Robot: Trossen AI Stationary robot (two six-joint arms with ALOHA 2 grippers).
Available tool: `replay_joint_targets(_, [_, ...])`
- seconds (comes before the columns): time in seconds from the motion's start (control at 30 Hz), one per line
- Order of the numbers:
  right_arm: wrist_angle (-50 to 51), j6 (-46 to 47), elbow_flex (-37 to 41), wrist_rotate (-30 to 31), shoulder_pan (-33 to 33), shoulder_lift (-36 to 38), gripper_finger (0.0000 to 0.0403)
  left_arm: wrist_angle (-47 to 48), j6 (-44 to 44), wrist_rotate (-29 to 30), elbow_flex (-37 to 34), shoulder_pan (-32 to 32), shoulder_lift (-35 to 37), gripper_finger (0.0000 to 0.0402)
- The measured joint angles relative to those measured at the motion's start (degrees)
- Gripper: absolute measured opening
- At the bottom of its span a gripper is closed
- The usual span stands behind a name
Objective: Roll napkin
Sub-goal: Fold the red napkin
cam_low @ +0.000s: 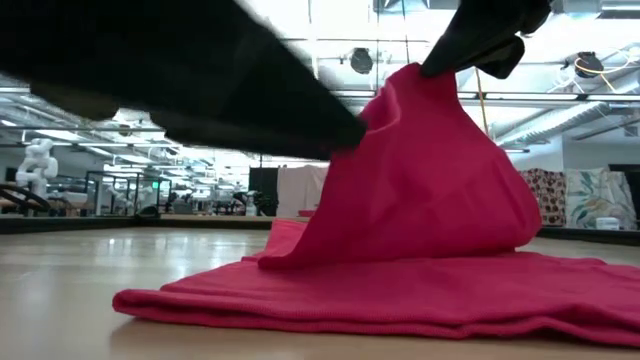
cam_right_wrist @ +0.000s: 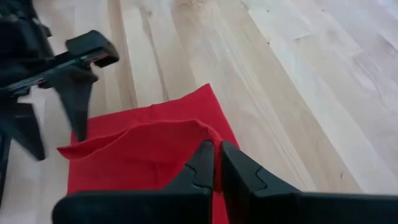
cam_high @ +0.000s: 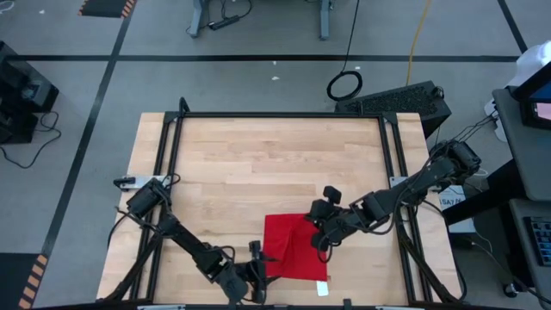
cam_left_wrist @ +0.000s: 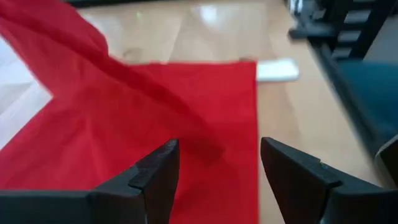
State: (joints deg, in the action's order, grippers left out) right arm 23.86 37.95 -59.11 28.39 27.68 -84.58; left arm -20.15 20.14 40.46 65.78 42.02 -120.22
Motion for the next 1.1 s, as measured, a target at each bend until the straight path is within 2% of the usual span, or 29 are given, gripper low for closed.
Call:
replay_joint_targets(0.1, [-0.02,0.0,0.0,-0.21,-0.01,0.0,0.0006,4.61,0.29,2.89,-0.05,0.7,0.0,0.0231])
replay_joint_targets(0.23, [-0.05,0.58,0.0,-0.19,-0.02,0.0,0.0006,4.74,-0.23,5.91,-0.07,1.34,0.0,0.0231])
replay_joint_targets(0.37, [-0.07,1.75,0.0,-0.17,0.0,0.0,0.0006,1.26,-1.14,5.93,-0.04,1.38,0.02,0.0231])
replay_joint_targets(0.67, [-1.1,1.95,0.0,0.12,0.0,0.0,0.0006,1.19,0.26,3.58,-0.04,0.74,0.02,0.0231])
replay_joint_targets(1.0, [-3.04,2.51,0.0,0.14,0.0,0.0,0.0006,0.75,1.87,6.76,-0.04,0.72,-0.48,0.0231])
replay_joint_targets(1.1, [-3.02,3.22,0.0,0.14,0.0,0.0,0.0006,-0.65,1.99,4.27,-0.03,0.88,-0.48,0.0231])
